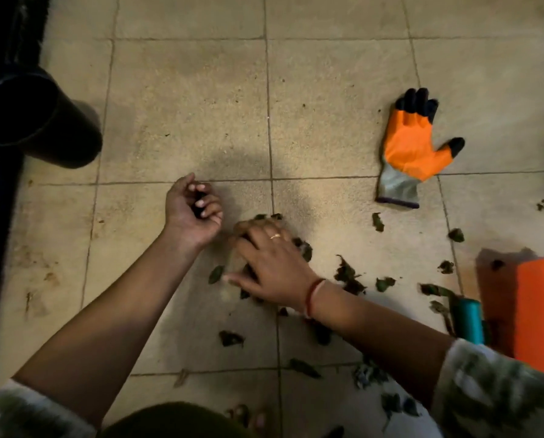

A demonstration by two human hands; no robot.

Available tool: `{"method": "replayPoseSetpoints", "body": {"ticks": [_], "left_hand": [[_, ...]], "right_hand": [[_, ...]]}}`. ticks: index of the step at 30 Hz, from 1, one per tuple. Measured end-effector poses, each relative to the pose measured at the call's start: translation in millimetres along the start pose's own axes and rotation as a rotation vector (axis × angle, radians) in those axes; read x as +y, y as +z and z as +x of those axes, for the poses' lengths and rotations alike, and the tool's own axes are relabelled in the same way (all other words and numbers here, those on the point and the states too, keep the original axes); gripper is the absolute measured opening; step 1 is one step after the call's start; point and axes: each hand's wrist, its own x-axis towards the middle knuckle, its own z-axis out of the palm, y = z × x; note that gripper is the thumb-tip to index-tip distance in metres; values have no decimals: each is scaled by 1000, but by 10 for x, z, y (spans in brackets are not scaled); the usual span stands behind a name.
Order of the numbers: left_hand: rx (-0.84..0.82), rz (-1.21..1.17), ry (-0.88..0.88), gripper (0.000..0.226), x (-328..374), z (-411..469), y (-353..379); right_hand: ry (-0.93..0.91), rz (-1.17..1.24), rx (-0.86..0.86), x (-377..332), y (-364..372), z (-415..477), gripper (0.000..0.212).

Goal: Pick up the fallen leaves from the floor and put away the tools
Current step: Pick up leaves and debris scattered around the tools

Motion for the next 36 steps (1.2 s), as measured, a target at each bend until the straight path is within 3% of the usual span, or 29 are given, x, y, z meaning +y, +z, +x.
{"method": "replayPoseSetpoints", "body": {"ticks": [2, 5, 12, 16, 19, 22, 26, 29, 32, 34, 36], "left_hand": [[8, -42, 18, 40, 46, -96, -109], [11, -81, 43, 47, 91, -218, -218], [14, -47, 22, 32, -28, -232, -144], [-14, 47, -48, 28, -261, -139, -11], [-37, 93, -112, 30, -434, -68, 57], [-35, 105, -156, 40, -578, -45, 94], [-65, 101, -194, 27, -716, -83, 117], [-59, 117, -219, 40, -770, -91, 73], [-49, 135, -237, 45, -787, -136, 47], [-34, 137, -230, 46, -770, -169, 30], [-31, 133, -222, 48, -743, -192, 10]], "right_hand": [[-144, -161, -86, -255, 208, 117, 56], [-281, -287, -89, -388, 365, 126, 41], [323, -417, 29, 147, -53, -88, 24], [508, -264, 147, 348, -269, -536, 16], [728, -109, 357, 485, -422, -784, 31], [882, 41, 372, 738, -539, -842, 58], [796, 165, 245, 962, -504, -877, 62], [594, 200, 79, 808, -461, -946, 65], [532, 253, 141, 592, -469, -1116, 67], [567, 184, 161, 467, -411, -1260, 81], [495, 1, 46, 357, -274, -1342, 98]]}}
